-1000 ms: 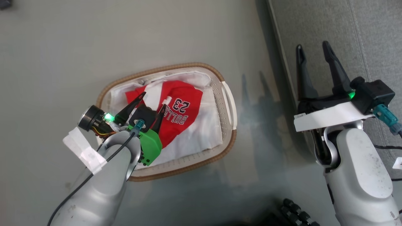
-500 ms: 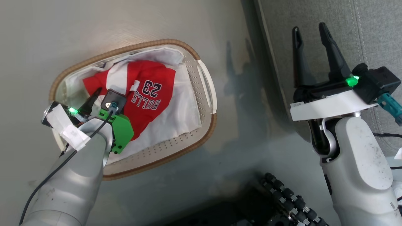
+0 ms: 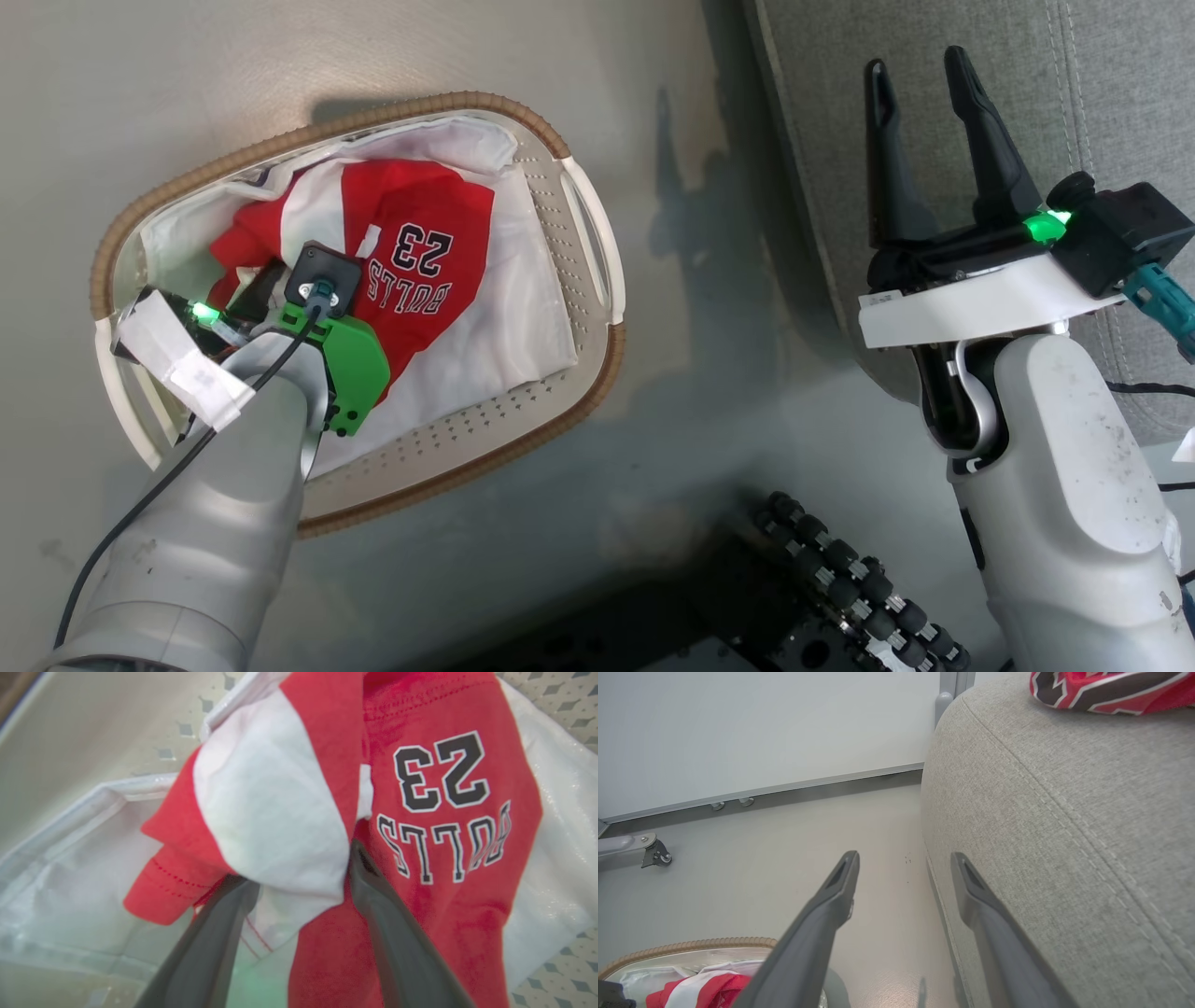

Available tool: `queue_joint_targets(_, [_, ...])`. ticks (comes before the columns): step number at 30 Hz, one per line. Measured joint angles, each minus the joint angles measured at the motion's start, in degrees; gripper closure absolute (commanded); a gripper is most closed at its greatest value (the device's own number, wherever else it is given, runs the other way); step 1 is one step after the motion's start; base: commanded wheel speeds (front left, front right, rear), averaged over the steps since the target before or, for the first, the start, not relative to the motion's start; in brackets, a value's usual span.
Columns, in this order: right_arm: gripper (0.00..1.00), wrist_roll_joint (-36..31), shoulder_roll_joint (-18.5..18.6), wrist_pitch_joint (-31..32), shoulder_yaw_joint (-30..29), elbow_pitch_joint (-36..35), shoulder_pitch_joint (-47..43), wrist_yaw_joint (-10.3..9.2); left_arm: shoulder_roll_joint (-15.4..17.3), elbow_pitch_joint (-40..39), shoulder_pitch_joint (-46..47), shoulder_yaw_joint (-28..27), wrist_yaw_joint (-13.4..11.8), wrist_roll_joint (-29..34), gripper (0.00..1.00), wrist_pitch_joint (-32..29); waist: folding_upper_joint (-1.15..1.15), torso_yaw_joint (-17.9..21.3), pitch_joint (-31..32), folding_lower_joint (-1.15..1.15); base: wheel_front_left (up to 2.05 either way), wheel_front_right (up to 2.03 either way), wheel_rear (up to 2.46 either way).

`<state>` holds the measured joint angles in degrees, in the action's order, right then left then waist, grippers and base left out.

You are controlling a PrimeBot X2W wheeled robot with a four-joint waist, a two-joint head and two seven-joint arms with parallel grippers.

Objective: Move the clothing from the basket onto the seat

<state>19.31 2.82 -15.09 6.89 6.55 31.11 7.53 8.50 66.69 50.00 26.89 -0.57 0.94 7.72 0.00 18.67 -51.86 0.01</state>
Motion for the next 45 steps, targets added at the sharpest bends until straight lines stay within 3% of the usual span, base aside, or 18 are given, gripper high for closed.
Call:
queue_joint_targets(1, [0.0,0.0,0.0,0.0,-0.02,0.1,0.0,0.0,-0.11,0.16,-0.01,-0.12,-0.03,-0.35,0.89,0.37,0.0,-0.05,0.11,0.0,0.0,0.0,0.0])
queue_joint_targets(2, [0.0,-0.01,0.0,0.0,-0.05,0.26,0.01,0.0,-0.23,0.37,-0.01,-0.2,-0.03,-0.49,1.0,0.75,0.0,-0.11,0.32,0.0,0.0,0.0,0.0])
queue_joint_targets(8, [0.0,-0.74,-0.01,0.0,-0.1,0.78,0.0,0.0,-1.23,0.91,-0.63,-0.59,-0.1,-1.99,1.0,3.71,0.0,-0.83,2.06,0.0,0.0,0.0,0.0])
queue_joint_targets(12, [0.0,-2.47,-0.02,0.01,-0.68,2.33,-0.48,0.0,-3.23,-0.13,-1.95,-1.23,1.81,-4.72,1.0,6.11,0.0,-2.06,4.56,0.0,0.0,0.0,0.0])
queue_joint_targets(23, [0.0,-7.0,-0.05,0.0,-1.88,5.36,-4.72,0.0,-4.61,-11.4,-6.16,1.1,4.76,-6.28,1.0,7.33,0.0,-5.49,13.28,-0.01,0.0,0.0,0.0])
queue_joint_targets(34, [0.0,-9.98,-0.08,0.0,-2.68,8.95,-12.09,0.0,-3.52,-20.96,-11.83,5.9,7.4,-5.99,1.0,7.39,0.0,-8.84,26.08,-0.01,0.0,0.0,0.0])
queue_joint_targets(45, [0.0,-11.0,-0.05,0.01,-2.16,11.63,-17.89,0.0,1.23,-31.75,-10.9,13.24,7.95,-8.16,1.0,4.97,0.0,-11.64,39.67,-0.01,0.0,0.0,0.0])
